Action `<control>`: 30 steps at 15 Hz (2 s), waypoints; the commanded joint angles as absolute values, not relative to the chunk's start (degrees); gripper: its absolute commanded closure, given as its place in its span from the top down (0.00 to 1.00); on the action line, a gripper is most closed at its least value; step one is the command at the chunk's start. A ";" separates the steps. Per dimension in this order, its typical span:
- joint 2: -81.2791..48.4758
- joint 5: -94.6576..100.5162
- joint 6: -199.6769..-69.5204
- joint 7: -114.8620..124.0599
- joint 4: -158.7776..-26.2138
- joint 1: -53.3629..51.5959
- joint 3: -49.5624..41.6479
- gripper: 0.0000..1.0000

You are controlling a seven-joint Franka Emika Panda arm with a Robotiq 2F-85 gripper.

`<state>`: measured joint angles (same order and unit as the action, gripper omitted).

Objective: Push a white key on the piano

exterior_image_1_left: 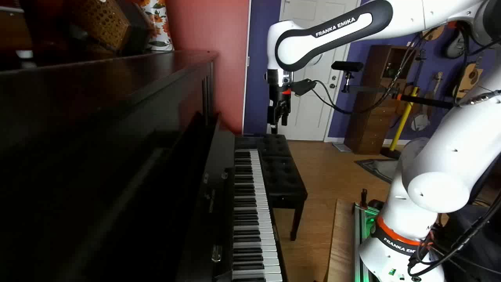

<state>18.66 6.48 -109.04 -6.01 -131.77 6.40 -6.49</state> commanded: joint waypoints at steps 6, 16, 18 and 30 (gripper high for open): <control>18.64 6.51 -108.92 -5.97 -131.67 6.25 -6.60 1.00; 5.32 12.83 -114.39 -25.64 -126.95 9.18 -12.69 1.00; 2.91 12.10 -118.74 -28.84 -126.72 10.08 -13.61 1.00; 1.27 11.43 -121.89 -29.76 -126.73 11.22 -13.40 1.00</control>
